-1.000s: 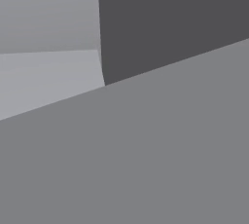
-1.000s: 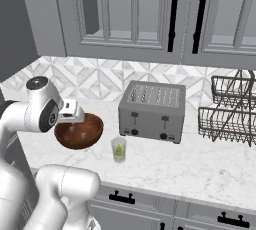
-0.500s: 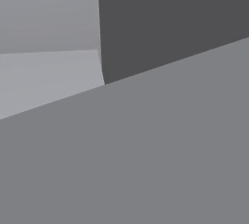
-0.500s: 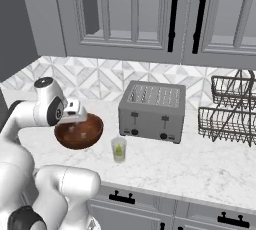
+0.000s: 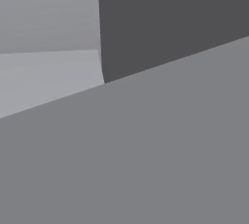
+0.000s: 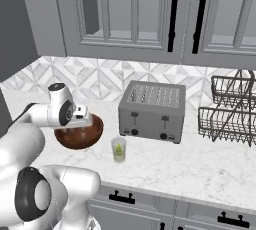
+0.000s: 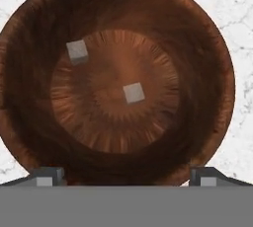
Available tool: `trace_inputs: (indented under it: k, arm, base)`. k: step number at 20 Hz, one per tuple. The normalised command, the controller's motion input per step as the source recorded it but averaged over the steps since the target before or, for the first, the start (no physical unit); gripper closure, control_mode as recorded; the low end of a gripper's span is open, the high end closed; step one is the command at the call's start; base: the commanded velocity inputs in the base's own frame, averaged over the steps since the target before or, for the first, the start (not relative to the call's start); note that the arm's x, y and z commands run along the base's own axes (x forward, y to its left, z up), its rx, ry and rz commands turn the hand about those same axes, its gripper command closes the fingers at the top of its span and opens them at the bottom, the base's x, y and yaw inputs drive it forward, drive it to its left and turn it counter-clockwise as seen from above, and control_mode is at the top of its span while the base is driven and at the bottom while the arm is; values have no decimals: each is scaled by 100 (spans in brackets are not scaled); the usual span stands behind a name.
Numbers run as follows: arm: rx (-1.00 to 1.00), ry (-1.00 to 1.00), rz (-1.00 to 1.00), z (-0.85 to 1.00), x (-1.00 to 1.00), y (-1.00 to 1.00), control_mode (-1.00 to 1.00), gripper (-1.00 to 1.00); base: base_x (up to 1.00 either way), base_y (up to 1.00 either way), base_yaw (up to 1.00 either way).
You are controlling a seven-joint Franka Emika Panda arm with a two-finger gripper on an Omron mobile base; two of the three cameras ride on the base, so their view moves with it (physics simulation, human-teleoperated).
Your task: Grab a lemon wedge from the fridge and one ice cube from the ice bowl, and put them in the glass of lemonade.
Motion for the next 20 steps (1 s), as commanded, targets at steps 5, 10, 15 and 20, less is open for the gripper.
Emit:
trace_inputs:
  k: [5,10,15,20]
  arm:
    - [-1,7,2,-49,30,0,-100,-100]
    - [0,2,2,-45,29,1,-100,-100]
    - [0,0,0,-29,38,3,-100,-100]
    - [0,0,0,-27,32,0,-100,-100]
  base:
    - [0,0,0]
    - [0,0,0]
    - [0,0,0]
    - [0,0,0]
